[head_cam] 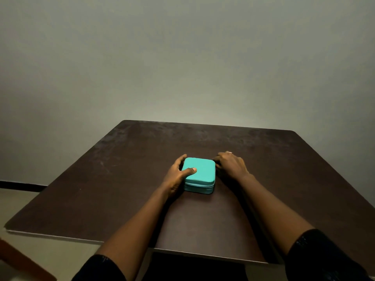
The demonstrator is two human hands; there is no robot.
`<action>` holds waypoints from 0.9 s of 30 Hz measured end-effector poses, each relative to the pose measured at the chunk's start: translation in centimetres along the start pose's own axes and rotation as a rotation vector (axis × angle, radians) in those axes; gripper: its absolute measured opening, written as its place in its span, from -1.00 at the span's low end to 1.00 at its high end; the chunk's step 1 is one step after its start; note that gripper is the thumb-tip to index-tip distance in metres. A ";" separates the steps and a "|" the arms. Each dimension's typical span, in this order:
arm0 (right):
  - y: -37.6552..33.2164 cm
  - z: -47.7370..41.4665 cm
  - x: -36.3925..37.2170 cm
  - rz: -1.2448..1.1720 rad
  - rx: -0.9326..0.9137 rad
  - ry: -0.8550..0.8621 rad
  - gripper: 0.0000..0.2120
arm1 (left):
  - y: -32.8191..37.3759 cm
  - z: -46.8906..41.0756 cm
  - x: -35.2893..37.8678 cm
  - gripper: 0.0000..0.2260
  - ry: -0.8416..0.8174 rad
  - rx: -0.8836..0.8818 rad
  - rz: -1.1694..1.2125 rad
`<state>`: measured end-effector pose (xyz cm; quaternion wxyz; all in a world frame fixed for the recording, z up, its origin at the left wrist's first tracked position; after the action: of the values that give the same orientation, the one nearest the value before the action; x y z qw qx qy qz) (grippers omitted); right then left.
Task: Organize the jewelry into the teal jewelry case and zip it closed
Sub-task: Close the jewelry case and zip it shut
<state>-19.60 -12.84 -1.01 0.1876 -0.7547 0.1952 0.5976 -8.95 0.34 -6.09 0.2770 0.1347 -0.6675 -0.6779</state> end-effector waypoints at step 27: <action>-4.1 5.5 -1.2 -0.900 0.806 0.172 -0.69 | 3.6 0.2 -0.3 -0.64 0.514 -0.141 -0.582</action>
<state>-22.27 -6.46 -0.84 0.6760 -0.6783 0.0824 0.2759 -8.16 0.82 -2.64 0.2400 0.4642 -0.4620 -0.7166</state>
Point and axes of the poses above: each hand's wrist, its own z-axis away from the middle knuckle, its own x-axis out of the palm, y = z × x, the point moved 6 cm from there along -z, towards the middle knuckle, and after that the axes turned 1 degree about z, right-handed, at the moved point
